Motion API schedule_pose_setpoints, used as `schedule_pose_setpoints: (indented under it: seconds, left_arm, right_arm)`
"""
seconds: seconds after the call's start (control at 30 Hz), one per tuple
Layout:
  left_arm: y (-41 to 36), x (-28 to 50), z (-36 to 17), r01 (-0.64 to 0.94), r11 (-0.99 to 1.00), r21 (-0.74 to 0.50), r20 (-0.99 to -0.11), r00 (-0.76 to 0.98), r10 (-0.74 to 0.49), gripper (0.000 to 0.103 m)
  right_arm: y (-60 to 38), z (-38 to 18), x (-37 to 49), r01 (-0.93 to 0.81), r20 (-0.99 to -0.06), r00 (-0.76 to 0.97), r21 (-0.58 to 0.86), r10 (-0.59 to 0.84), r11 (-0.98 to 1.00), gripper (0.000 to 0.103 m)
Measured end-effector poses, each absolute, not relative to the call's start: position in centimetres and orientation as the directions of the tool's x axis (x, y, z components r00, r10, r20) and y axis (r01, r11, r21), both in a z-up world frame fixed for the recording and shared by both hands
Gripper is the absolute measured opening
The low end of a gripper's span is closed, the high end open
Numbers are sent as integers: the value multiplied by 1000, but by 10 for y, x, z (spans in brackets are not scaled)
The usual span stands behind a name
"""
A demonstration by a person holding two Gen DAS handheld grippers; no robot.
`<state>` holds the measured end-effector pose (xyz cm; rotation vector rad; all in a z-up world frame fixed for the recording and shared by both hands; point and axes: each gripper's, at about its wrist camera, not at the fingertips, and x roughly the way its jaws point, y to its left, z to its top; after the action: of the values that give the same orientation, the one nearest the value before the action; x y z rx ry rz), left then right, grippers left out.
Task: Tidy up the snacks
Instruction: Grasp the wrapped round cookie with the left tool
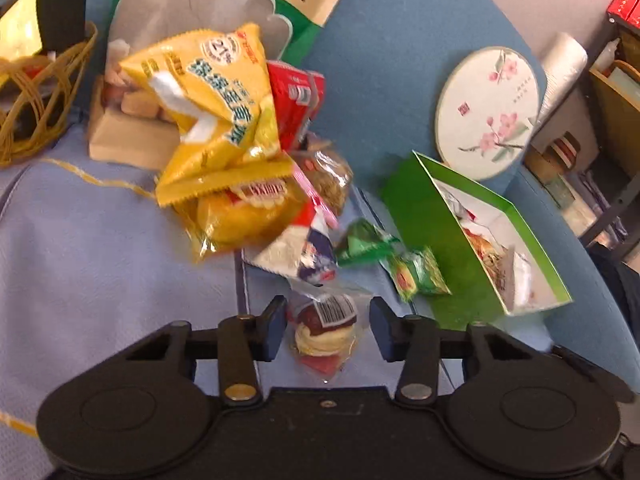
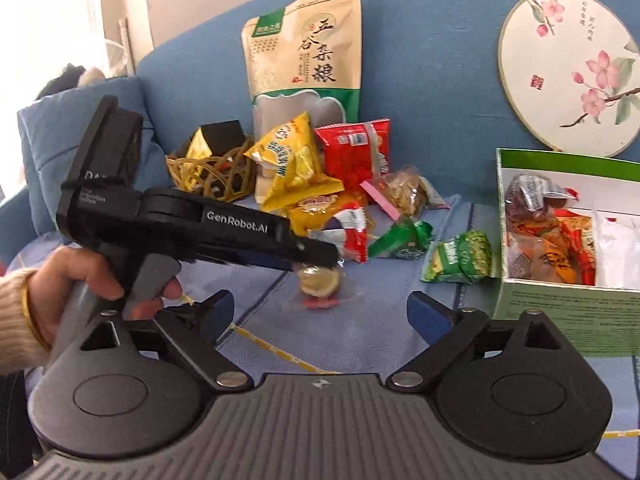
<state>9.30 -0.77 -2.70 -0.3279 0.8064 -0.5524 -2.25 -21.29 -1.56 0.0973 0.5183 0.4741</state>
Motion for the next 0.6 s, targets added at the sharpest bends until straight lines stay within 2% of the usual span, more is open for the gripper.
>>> schedule_pose_setpoints:
  seconds: [0.1, 0.17, 0.23, 0.27, 0.3, 0.33, 0.37, 0.43, 0.6]
  left_arm:
    - [-5, 81, -24, 340, 794, -503, -609, 513, -606, 71]
    - [-7, 67, -23, 380, 781, -495, -615, 481, -625, 73]
    - [-4, 56, -19, 394, 781, -485, -593, 509, -625, 72]
    - [-1, 53, -16, 391, 781, -487, -572, 533, -624, 79]
    - [2, 53, -12, 387, 782, -489, -557, 551, -621, 84]
    - [5, 54, -8, 382, 782, -493, -546, 564, -620, 96]
    - [8, 56, -4, 375, 779, -502, -533, 576, -620, 100]
    - [15, 59, 1, 352, 773, -528, -508, 598, -620, 103]
    - [20, 66, -1, 306, 783, -542, -512, 618, -596, 103]
  right_arm:
    - [-212, -20, -18, -408, -490, 736, 228, 466, 884, 103]
    - [-208, -26, -11, -415, -549, 690, 234, 472, 879, 103]
    - [-204, -33, -9, -425, -577, 656, 250, 487, 870, 103]
    - [-202, -35, -9, -426, -582, 651, 251, 487, 869, 103]
    - [-198, -37, -10, -424, -578, 660, 241, 480, 873, 103]
    - [-196, -37, -11, -423, -569, 673, 230, 474, 877, 103]
    - [-194, -37, -13, -428, -554, 683, 224, 476, 876, 103]
    - [-191, -35, -16, -449, -505, 705, 225, 497, 865, 103]
    - [-175, -27, -5, -459, -492, 742, 122, 455, 880, 103]
